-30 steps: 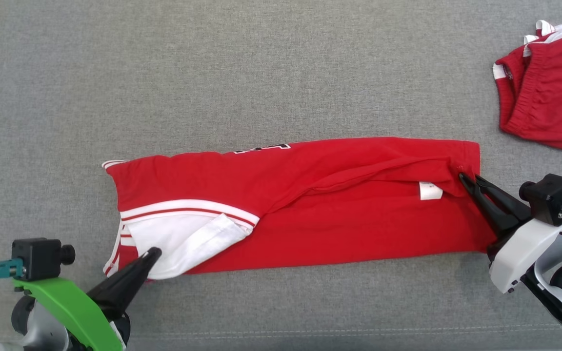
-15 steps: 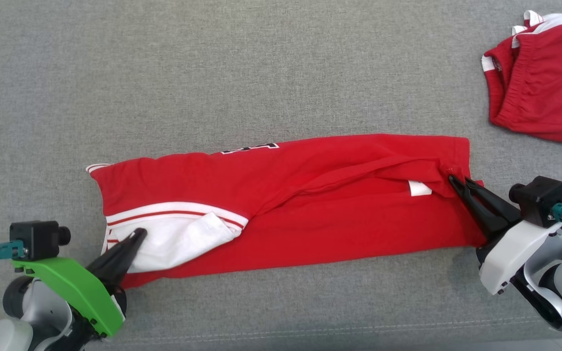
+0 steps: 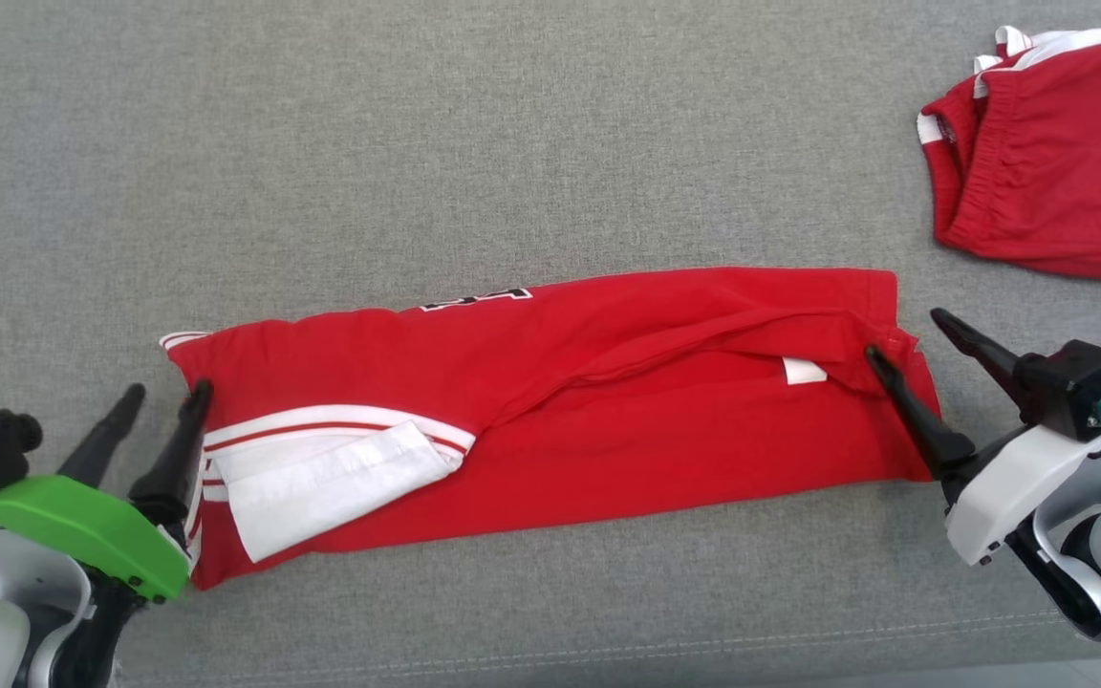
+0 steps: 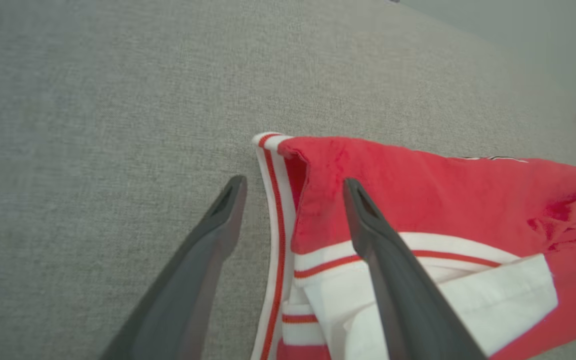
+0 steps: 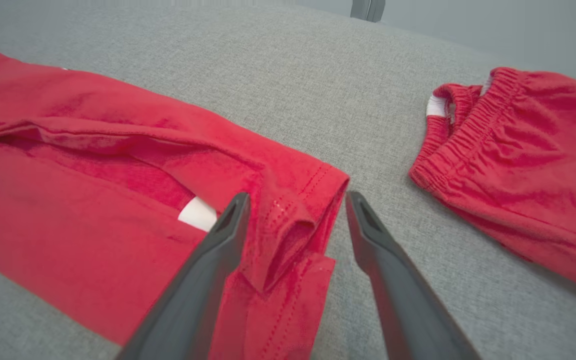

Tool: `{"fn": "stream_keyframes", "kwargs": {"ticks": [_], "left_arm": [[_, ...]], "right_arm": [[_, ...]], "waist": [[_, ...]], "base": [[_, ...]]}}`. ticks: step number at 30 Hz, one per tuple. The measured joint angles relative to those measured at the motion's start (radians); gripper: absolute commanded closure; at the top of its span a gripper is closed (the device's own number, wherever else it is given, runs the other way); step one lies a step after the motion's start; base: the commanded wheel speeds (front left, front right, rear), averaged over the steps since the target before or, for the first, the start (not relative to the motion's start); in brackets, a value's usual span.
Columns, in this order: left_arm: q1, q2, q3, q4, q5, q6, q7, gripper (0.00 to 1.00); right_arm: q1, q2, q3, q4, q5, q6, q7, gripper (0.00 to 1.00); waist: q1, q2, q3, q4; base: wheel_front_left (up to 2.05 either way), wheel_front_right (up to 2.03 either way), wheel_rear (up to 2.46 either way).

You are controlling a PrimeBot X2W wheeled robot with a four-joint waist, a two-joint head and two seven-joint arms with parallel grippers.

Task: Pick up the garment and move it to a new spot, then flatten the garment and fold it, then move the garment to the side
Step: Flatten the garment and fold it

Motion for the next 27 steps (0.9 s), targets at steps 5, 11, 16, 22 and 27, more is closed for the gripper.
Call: {"fn": "stream_keyframes", "kwargs": {"ticks": [5,11,16,22,27], "left_arm": [[0.001,-0.006,0.04,-0.021,0.03,0.018,-0.076,0.0],[0.013,-0.02,0.062,-0.08,0.085,0.038,-0.163,0.0],[0.02,-0.03,0.052,-0.113,0.146,0.052,-0.209,0.0],[0.064,-0.062,0.048,-0.124,0.161,0.06,-0.245,0.0],[0.079,-0.065,0.047,-0.132,0.197,0.065,-0.266,0.0]], "right_arm": [[0.026,0.016,-0.042,0.012,0.031,-0.026,-0.025,0.0],[0.09,0.056,-0.11,0.028,0.113,-0.051,-0.053,0.0],[0.121,0.067,-0.139,0.06,0.148,-0.053,-0.067,0.0],[0.127,0.119,-0.149,0.111,0.207,-0.053,-0.076,0.0],[0.129,0.124,-0.147,0.176,0.223,-0.052,-0.068,0.0]], "waist": [[0.0,0.0,-0.025,0.0],[0.0,0.0,-0.058,0.007],[0.0,0.0,-0.075,0.03],[0.0,0.0,-0.09,0.066],[0.0,0.0,-0.099,0.095]], "base": [[0.0,0.0,0.0],[0.0,0.0,0.0],[0.0,0.0,0.0],[0.0,0.0,0.0],[0.0,0.0,0.0]]}}
